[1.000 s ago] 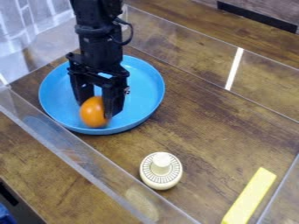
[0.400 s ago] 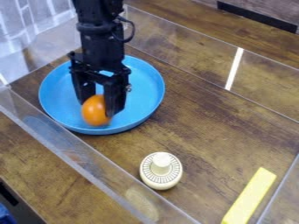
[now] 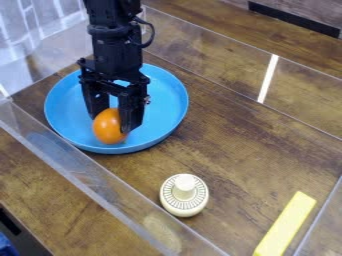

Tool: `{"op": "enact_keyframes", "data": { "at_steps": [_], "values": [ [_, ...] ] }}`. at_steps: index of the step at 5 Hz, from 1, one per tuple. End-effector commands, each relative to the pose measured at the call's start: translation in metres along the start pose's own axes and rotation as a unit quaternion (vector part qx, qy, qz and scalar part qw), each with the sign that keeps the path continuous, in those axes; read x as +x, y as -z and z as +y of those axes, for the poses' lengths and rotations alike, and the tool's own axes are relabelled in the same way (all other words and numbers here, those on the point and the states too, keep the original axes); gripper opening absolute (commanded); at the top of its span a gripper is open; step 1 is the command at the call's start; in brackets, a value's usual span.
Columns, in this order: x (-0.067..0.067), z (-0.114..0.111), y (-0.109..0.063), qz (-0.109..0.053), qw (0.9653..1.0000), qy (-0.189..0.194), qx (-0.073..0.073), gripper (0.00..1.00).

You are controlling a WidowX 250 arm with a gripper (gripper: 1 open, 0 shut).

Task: Remove the orange ball from inside the blue tray and put it on the table

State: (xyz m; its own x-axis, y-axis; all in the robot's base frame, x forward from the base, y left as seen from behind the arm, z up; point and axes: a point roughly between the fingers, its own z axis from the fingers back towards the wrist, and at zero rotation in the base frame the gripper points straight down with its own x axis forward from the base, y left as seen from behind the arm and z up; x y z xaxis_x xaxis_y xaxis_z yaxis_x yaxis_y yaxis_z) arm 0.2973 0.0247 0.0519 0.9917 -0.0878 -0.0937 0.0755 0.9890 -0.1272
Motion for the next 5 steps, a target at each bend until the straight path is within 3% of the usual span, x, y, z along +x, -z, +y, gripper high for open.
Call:
{"op": "enact_keyframes", "data": {
  "at_steps": [1,5],
  "values": [
    [0.0096,0.0053,-0.0212,-0.034,0.9994,-0.005,0.006,0.00],
    [0.0101,0.0009,-0.0267,-0.031,0.9995,0.000,0.004,0.00]
  ]
}}
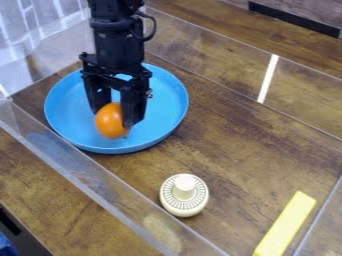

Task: Remove the orange ball from inside the blue tray and put it on the table

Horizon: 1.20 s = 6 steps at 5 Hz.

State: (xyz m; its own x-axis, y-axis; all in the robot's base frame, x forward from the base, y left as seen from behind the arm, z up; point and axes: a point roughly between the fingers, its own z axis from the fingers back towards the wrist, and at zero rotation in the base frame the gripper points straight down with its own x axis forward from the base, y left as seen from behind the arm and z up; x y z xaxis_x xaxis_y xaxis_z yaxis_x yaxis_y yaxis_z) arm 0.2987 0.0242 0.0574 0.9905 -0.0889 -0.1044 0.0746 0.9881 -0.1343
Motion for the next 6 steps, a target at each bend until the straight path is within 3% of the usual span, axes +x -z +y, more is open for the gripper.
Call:
{"op": "enact_keyframes", "data": {
  "at_steps": [1,6],
  "values": [
    [0.0094,0.0007,-0.0221,-0.035,0.9994,0.002,0.007,0.00],
    [0.0120,-0.0081,-0.0293,-0.031,0.9994,0.014,0.006,0.00]
  ]
}}
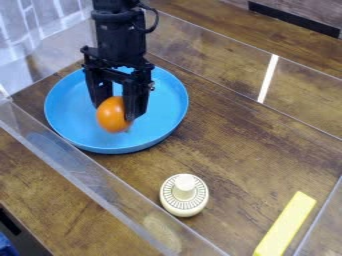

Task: Remove the orange ball from inside the blue tray and put it on the table

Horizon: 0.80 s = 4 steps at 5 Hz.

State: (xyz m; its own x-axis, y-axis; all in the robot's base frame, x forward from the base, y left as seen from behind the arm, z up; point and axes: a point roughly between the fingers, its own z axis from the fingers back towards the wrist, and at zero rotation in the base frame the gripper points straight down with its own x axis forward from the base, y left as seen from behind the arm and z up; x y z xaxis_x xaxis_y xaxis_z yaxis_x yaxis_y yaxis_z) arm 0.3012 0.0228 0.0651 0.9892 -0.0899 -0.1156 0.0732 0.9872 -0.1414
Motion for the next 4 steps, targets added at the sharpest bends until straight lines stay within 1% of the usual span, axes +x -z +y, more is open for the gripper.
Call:
{"op": "enact_keyframes", "data": {
  "at_steps": [1,4],
  "values": [
    [0.0100,-0.0082,-0.0233,-0.035,0.9992,0.017,0.009,0.00],
    [0.0104,-0.0156,-0.0293,-0.031,0.9991,0.028,0.009,0.00]
  ]
}}
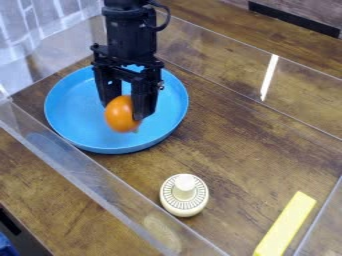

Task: Remove the orange ball from inside the blue tray and put it on the table

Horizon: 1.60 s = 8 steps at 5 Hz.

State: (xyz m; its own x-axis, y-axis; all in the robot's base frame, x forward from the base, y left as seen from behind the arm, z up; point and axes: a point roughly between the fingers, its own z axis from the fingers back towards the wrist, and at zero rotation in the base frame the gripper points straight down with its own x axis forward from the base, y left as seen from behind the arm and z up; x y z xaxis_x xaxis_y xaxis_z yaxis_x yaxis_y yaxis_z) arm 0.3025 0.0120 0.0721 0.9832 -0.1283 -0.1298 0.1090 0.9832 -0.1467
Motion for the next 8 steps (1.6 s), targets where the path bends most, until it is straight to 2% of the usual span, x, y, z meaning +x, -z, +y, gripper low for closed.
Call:
{"op": "enact_keyframes", "data": {
  "at_steps": [1,4,6,8],
  "values": [
    [0.009,-0.006,-0.026,-0.040,0.9991,0.012,0.009,0.00],
    [0.016,-0.004,-0.035,-0.035,0.9988,0.025,0.020,0.00],
    [0.033,0.000,-0.045,-0.042,0.9980,0.034,0.032,0.00],
    [0.040,0.001,-0.048,-0.043,0.9973,0.047,0.038,0.00]
  ]
}}
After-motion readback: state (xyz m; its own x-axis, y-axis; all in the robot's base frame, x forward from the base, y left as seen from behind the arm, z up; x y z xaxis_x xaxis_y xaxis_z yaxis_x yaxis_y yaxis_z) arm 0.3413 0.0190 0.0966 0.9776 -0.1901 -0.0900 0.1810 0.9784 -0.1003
